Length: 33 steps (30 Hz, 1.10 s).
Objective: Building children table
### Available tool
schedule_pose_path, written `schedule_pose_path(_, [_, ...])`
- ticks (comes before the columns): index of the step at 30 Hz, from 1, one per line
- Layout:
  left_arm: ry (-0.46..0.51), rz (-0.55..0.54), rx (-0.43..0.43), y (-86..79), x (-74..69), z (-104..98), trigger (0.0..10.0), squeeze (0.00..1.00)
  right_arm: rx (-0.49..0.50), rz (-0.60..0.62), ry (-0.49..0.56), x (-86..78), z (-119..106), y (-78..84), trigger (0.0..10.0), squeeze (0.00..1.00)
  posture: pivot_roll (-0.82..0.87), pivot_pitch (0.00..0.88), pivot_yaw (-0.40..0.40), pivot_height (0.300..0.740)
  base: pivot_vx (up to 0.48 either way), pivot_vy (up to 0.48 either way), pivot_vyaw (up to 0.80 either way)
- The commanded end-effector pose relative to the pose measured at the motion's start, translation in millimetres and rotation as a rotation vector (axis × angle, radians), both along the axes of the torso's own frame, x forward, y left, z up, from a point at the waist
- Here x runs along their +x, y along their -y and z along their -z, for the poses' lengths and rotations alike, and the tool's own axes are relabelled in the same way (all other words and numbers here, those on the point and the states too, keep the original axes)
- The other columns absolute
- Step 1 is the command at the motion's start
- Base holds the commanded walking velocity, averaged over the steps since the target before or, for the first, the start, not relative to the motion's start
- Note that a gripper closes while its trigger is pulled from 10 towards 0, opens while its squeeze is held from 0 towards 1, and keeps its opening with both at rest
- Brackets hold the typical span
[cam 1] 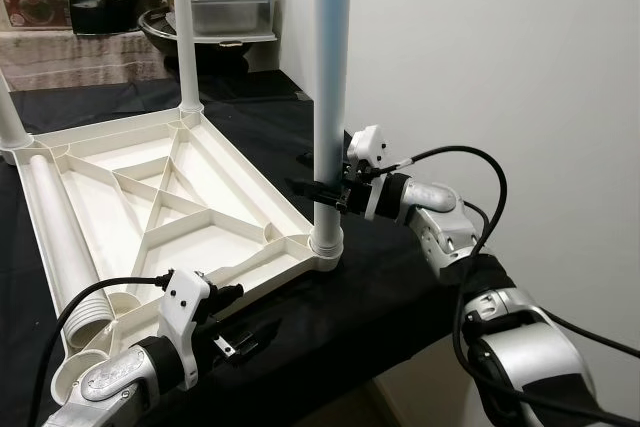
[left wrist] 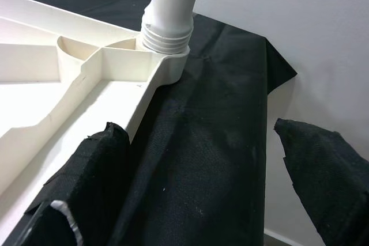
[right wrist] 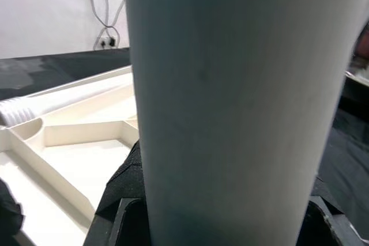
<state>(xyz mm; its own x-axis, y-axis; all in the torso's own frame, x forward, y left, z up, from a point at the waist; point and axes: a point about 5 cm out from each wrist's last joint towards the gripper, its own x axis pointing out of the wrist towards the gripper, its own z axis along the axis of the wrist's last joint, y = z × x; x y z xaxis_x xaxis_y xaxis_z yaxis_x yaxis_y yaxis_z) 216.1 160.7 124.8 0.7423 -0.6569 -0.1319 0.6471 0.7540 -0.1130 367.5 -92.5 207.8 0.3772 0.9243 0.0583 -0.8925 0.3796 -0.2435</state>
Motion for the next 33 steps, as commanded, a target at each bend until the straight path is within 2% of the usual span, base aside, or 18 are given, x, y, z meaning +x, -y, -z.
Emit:
schedule_pose_path(1, [-0.018,0.005,0.001,2.2,0.5,3,10.0,0.0,-0.004,-0.048,-0.044,-4.9,11,-4.6,0.0,0.0,0.08,0.0,-0.144,0.74,0.0,0.0,0.0])
schedule_pose_path(6, [-0.02,0.007,-0.002,2.9,0.0,3,10.0,0.0,0.021,-0.089,-0.073,-9.1,14,-8.6,0.0,0.0,0.08,0.0,-0.144,0.74,0.0,0.0,0.0])
schedule_pose_path(8, [-0.022,0.009,-0.004,3.5,-0.5,3,10.0,0.0,0.052,-0.107,-0.103,-10.4,14,-9.7,0.0,0.0,0.08,0.0,-0.143,0.74,0.0,0.0,0.0])
schedule_pose_path(9, [-0.024,0.01,-0.007,4.0,-0.8,4,10.0,0.0,0.101,-0.134,-0.157,-11.1,13,-9.3,0.0,0.0,0.08,0.0,-0.144,0.74,0.0,0.0,0.0])
schedule_pose_path(11, [-0.024,0.01,-0.007,4.0,-0.8,4,10.0,0.0,0.101,-0.134,-0.157,-11.1,13,-9.3,0.0,0.0,0.08,0.0,-0.144,0.74,0.0,0.0,0.0])
schedule_pose_path(12, [-0.026,0.009,-0.009,4.4,-0.8,4,10.0,0.0,0.134,-0.141,-0.2,-10.2,13,-8.0,0.0,0.0,0.08,0.0,-0.145,0.74,0.0,0.0,0.0])
schedule_pose_path(17, [-0.029,0.006,-0.014,4.8,-1.1,5,10.0,0.0,0.159,-0.143,-0.257,-8.9,17,-4.7,0.0,0.0,0.08,0.0,-0.148,0.74,0.0,0.0,0.0])
schedule_pose_path(29, [-0.035,-0.003,-0.009,3.4,-1.5,7,10.0,0.0,0.145,-0.149,-0.248,-14.4,21,-4.1,0.0,0.0,0.08,0.0,-0.148,0.74,0.0,0.0,0.0])
schedule_pose_path(33, [-0.034,-0.006,-0.008,2.8,-1.5,7,10.0,0.0,0.101,-0.027,-0.225,-9.8,26,-4.4,0.0,0.0,0.08,0.0,-0.149,0.74,0.0,0.0,0.0])
